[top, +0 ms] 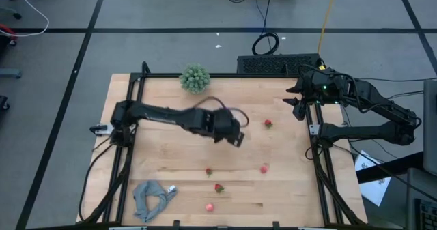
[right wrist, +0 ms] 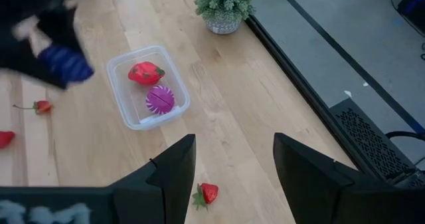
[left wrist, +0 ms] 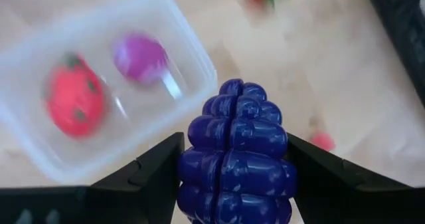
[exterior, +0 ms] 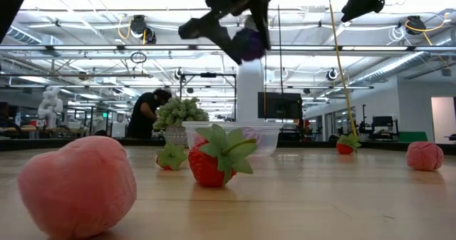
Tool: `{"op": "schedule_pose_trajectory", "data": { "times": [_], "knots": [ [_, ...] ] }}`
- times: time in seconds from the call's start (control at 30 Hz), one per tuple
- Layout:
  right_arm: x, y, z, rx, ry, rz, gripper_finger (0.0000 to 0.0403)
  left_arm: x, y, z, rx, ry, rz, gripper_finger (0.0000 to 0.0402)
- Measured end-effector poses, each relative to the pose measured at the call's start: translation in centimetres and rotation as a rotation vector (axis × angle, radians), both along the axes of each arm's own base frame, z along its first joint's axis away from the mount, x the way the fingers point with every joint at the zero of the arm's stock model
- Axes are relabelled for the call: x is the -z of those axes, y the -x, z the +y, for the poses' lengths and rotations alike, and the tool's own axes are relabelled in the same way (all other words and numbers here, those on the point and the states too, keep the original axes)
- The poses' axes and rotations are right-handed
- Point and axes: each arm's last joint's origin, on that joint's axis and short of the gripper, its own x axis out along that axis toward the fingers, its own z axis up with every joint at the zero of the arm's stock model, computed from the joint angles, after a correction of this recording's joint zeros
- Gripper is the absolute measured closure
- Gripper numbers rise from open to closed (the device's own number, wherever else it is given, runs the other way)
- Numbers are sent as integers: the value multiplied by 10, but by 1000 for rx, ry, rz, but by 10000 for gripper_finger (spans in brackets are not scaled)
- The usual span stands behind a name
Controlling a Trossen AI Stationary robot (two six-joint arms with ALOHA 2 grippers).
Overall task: Pick and placing Produce into tupperware
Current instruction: Put the grapes into the bin
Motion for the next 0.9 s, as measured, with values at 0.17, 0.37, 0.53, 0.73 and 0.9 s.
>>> {"op": "schedule_pose_trajectory", "data": {
  "times": [0.17, 0.37, 0.53, 0.73, 0.9],
  "knots": [
    [0, 0, 0, 0, 0, 0, 209, -10, 6, 37, -28, -38, 15, 160],
    [-1, -1, 0, -5, 8, -5, 209, 1, 4, 62, 9, -31, 76, 160],
    [-1, 0, 0, -5, 8, -5, 209, 18, 4, 75, 10, -37, 177, 160],
    [-1, -1, 0, -17, 22, 2, 209, 34, 3, 78, 49, -55, 281, 160],
    [-1, -1, 0, -18, 27, -7, 209, 48, -2, 76, 67, -56, 311, 160]
  ]
}}
